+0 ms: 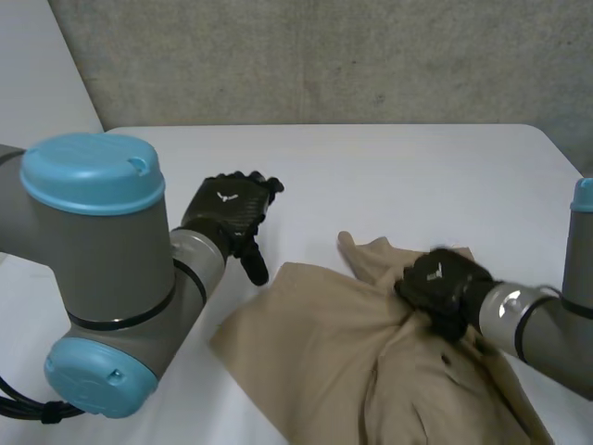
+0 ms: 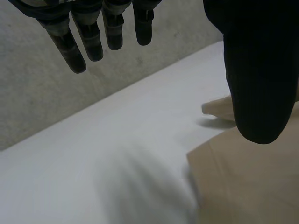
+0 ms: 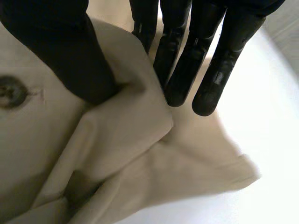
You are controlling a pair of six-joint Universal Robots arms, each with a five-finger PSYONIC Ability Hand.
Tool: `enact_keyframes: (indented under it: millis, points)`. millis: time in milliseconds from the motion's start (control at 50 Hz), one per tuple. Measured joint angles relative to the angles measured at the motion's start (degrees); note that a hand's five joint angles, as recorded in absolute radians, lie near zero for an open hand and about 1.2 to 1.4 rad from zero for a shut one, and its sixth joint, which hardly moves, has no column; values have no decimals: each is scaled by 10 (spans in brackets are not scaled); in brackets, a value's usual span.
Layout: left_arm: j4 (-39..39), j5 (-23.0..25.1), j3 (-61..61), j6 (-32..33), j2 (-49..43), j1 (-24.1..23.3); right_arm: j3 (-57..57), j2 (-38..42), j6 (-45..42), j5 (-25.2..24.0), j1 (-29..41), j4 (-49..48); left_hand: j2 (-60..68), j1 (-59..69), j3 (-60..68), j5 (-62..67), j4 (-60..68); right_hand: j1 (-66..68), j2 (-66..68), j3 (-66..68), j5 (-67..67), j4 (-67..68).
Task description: Fold the shorts.
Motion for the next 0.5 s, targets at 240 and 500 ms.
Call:
enact_keyframes:
  millis: [240, 500]
  points:
    - [17, -2, 0, -4, 78, 44, -221, -19, 74, 2, 93, -130, 0, 0, 0, 0, 0, 135, 157, 168, 159, 174]
    - [26, -2, -2, -8, 197, 117, -246, -55, 54, -97, 159, -87, 0, 0, 0, 0, 0, 135, 157, 168, 161, 174]
